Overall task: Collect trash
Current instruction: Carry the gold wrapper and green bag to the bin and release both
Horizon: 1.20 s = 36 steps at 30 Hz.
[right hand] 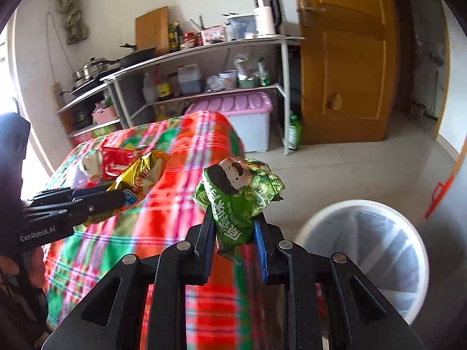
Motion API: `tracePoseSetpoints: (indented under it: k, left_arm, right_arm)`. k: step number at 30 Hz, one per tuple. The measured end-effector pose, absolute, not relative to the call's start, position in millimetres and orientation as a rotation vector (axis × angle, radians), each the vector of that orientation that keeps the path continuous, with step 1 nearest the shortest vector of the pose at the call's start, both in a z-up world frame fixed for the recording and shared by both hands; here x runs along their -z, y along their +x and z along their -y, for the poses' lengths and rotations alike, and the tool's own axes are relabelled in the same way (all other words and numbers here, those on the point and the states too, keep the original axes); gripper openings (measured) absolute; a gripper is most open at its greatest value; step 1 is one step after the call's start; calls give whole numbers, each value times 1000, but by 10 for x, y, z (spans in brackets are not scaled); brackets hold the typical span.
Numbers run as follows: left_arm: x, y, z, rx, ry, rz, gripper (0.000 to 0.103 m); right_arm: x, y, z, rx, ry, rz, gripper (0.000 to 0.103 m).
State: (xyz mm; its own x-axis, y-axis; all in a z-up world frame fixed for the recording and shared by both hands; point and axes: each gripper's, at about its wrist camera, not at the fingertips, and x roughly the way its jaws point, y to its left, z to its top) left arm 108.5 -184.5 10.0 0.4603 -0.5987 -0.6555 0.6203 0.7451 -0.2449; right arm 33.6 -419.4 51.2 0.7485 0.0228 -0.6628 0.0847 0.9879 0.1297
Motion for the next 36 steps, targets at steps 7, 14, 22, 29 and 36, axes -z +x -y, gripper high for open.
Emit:
tracePoseSetpoints:
  k: [7,14,22,29,36]
  left_arm:
    - [-54,977,2501,857,51,-820,27]
    - [53,869,3035,927,75,-859,28]
    - [249,782,3484,966,117,-916,28]
    - [417,790,3774,973,148,-970,29]
    - [529,813,3876,968,150,-1003,43]
  right_arm:
    - [-444,38,4706,159,157,-743,24]
    - [-333,-223,5146,249,193,-760,24]
    - [-138,-377,5469,319,208,-812,25]
    - [29,-374,5647,370,206,-873,26]
    - [144,-356,5738,394,198,-914,34]
